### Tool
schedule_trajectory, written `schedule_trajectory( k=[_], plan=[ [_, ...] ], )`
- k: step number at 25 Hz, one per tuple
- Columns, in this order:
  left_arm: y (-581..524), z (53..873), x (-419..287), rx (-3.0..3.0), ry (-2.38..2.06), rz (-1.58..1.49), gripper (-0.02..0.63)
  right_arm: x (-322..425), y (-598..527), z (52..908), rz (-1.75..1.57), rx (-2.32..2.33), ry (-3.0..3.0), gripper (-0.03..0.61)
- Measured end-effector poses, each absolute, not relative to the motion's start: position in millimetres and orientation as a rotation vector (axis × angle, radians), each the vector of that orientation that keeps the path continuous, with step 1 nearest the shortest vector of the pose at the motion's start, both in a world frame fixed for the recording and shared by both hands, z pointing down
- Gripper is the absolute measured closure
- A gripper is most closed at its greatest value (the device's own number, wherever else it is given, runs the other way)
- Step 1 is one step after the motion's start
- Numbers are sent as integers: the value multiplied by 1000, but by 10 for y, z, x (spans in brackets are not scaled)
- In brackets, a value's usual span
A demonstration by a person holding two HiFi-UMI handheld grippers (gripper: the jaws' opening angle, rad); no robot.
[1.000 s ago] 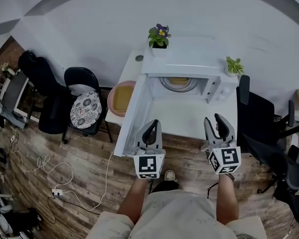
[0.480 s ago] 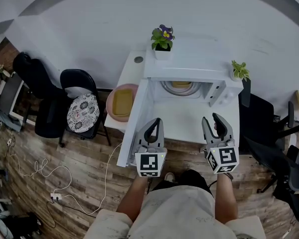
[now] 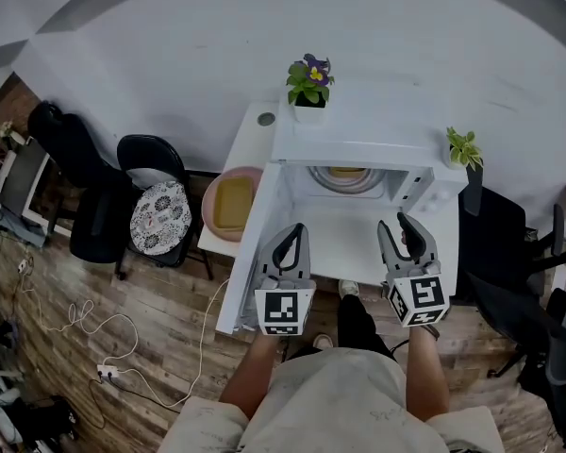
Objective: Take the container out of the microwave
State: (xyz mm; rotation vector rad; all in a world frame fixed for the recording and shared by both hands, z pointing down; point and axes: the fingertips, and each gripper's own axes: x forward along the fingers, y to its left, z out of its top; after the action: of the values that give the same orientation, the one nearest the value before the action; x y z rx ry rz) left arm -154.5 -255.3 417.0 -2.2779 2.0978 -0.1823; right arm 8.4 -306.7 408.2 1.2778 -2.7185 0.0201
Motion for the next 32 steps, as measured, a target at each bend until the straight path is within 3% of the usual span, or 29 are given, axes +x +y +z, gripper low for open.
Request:
schedule_trajectory(
  k=[32],
  plan=[
    [-3285,4546,-1617,-2276,2211,-280,607,-421,-4024,4653,26,1013,-2660,411]
  ],
)
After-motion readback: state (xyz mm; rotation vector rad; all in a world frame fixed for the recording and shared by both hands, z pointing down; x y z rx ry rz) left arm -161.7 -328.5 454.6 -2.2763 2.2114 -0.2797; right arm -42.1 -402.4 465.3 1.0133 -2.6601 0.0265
